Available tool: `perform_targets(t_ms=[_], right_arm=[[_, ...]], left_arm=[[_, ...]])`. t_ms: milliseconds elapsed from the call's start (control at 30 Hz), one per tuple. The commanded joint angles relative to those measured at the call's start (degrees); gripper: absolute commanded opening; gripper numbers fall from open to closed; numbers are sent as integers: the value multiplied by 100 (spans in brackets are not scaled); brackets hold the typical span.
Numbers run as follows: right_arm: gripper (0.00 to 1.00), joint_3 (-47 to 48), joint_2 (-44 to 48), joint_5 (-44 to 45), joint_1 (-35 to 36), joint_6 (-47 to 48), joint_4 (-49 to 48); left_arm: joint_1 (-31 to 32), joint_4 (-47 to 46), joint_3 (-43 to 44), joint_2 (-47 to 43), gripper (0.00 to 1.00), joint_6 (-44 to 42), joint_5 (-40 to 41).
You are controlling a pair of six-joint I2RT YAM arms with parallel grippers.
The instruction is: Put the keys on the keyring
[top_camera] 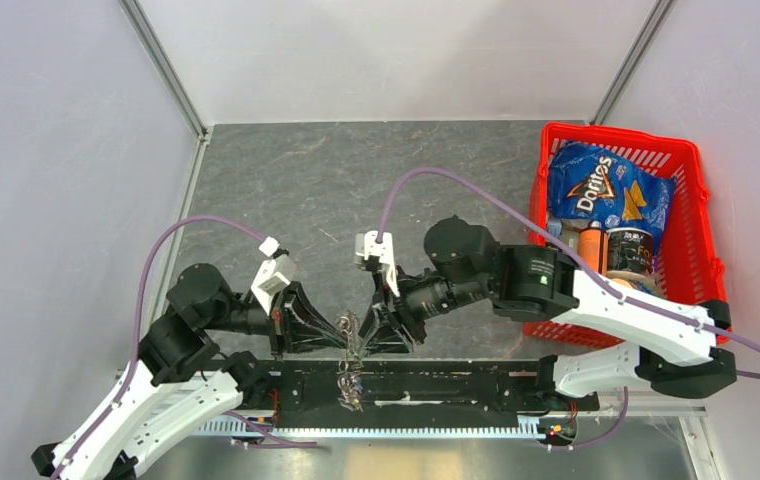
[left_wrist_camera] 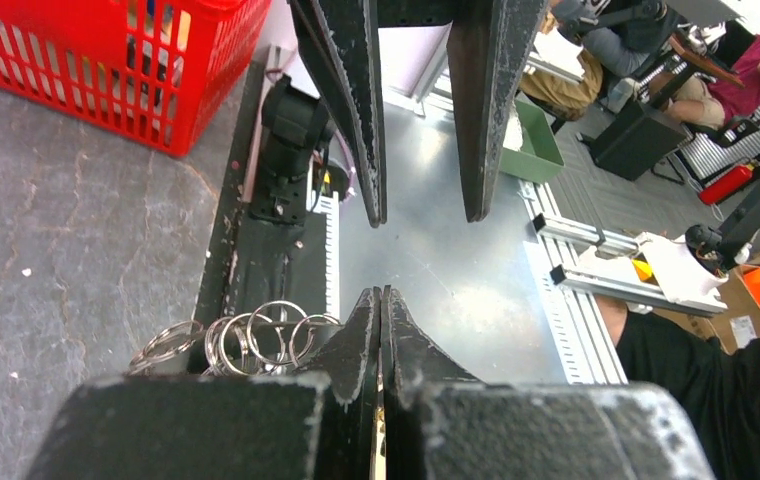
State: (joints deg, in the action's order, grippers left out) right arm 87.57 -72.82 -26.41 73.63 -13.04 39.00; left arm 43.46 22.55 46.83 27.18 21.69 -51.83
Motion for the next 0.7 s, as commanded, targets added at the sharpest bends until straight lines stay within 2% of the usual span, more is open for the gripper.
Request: perform_targets(t_ms=[0, 300, 667], right_arm=[[44, -219, 397, 275, -24, -2, -486], [46, -468, 851, 855, -28, 360, -917], [46, -784, 1214, 722, -15, 1247, -1814]], left_arm=[[-5, -1076, -57, -166, 2, 443, 198], [-4, -2497, -297, -496, 2, 906, 794], [-4, -4157, -561, -443, 2, 1428, 1435]])
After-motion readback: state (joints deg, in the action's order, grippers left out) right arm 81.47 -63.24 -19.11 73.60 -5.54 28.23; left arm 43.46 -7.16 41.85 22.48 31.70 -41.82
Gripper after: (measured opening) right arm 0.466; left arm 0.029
